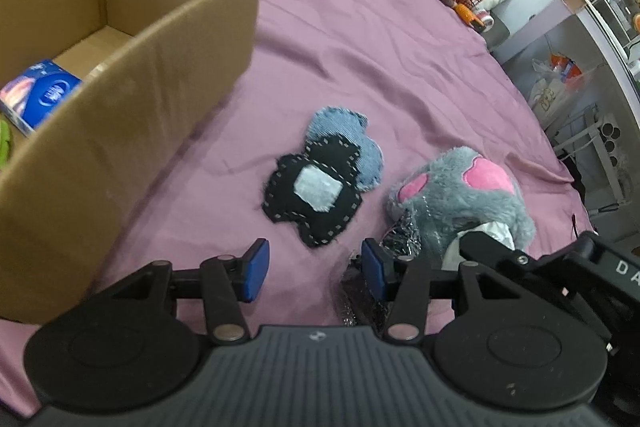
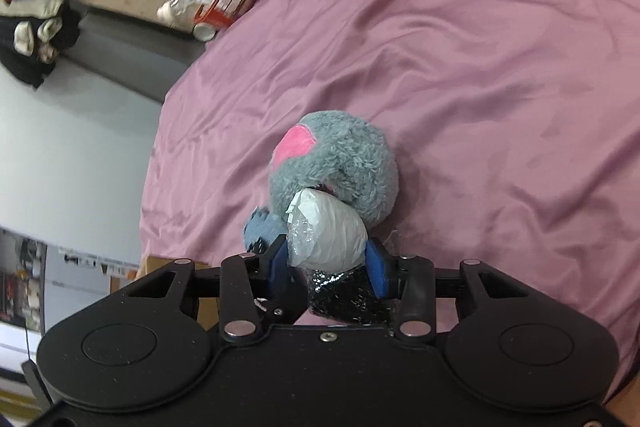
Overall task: Organize soft objects
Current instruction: 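Move the right tool to the white-wrapped bead bag and grasp it, then grasp the black bead bag with the left tool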
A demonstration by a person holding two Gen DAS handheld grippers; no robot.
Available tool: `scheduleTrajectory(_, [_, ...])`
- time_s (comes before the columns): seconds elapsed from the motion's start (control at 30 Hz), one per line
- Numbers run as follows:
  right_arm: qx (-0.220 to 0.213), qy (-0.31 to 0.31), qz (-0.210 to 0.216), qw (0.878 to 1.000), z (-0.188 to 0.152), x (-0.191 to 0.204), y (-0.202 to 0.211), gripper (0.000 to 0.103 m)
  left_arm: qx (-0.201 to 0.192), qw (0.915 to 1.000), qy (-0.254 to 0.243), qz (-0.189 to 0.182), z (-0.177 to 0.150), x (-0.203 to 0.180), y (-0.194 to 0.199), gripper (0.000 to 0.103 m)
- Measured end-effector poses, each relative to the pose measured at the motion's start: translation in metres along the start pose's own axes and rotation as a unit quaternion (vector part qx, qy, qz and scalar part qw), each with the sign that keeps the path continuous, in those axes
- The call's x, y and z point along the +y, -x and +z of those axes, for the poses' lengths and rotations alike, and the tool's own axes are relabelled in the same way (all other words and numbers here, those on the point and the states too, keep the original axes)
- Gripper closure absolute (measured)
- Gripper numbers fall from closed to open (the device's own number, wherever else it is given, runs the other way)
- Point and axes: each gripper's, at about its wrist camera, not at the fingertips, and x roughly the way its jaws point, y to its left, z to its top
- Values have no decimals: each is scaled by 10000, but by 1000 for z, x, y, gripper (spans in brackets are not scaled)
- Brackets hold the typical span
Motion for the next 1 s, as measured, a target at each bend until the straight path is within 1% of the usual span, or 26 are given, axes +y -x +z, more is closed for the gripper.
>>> scheduleTrajectory(0.03, [-44, 5, -22, 10000, 1, -1, 1, 63, 18, 10000, -38, -6, -1, -2, -2, 51])
scheduleTrajectory(0.07, [-56, 4, -35, 10000, 1, -1, 0, 63, 17, 10000, -88, 14, -1, -4, -5, 47])
scheduleTrajectory(0.1, [-42, -32, -24, 10000, 2, -3, 0, 63, 12, 9999, -139, 35, -2, -5, -7, 46])
scheduleTrajectory(0.23, [4, -133, 6, 9999, 2, -7, -1, 63, -74, 9996, -249, 64, -3, -11, -10, 46])
scheduleTrajectory(0.27, [14, -145, 27, 9999, 2, -7, -1, 63, -81, 9996, -257, 82, -4, -11, -11, 57])
scheduleTrajectory(0.3, [27, -155, 60, 9999, 2, -7, 0, 63, -86, 9996, -225, 109, -4, -11, -10, 84])
scheduleTrajectory(0.33, [36, -164, 86, 9998, 2, -7, 2, 63, -75, 9998, -177, 73, -4, -11, -9, 98])
scheduleTrajectory(0.37, [47, -176, 123, 9998, 1, -7, 2, 63, -40, 9999, -135, -3, -3, -11, -7, 103])
scheduleTrajectory(0.4, [56, -182, 150, 9997, 2, -7, 3, 63, -85, 9999, -116, -26, -3, -11, -4, 103])
scheduleTrajectory(0.5, [75, -216, 251, 9994, 2, -6, 6, 63, -290, 9990, -339, -12, -4, -17, 9, 103])
scheduleTrajectory(0.6, [89, -308, 322, 9990, 2, -8, 11, 63, -382, 9985, -386, -119, -2, -20, 19, 103])
scheduleTrajectory(0.67, [18, -387, 338, 9987, 3, -12, 19, 63, -346, 9979, -496, -237, -1, -25, 22, 103])
scheduleTrajectory(0.77, [-144, -447, 263, 9985, 4, -20, 29, 63, -44, 9981, -440, -424, -1, -29, 20, 98])
scheduleTrajectory(0.83, [-170, -613, 223, 9977, 5, -27, 32, 63, 129, 9977, -508, -427, -4, -34, 17, 90])
scheduleTrajectory(0.87, [-183, -673, 213, 9973, 5, -29, 32, 63, 185, 9974, -570, -394, -7, -37, 16, 78])
scheduleTrajectory(0.9, [-199, -706, 199, 9971, 6, -31, 32, 63, 224, 9971, -618, -381, -10, -39, 15, 61])
scheduleTrajectory(0.97, [-227, -736, 183, 9969, 6, -32, 32, 63, 200, 9972, -593, -407, -15, -40, 14, 47])
scheduleTrajectory(1.0, [-224, -760, 190, 9967, 7, -33, 31, 63, 187, 9974, -570, -394, -16, -40, 14, 42])
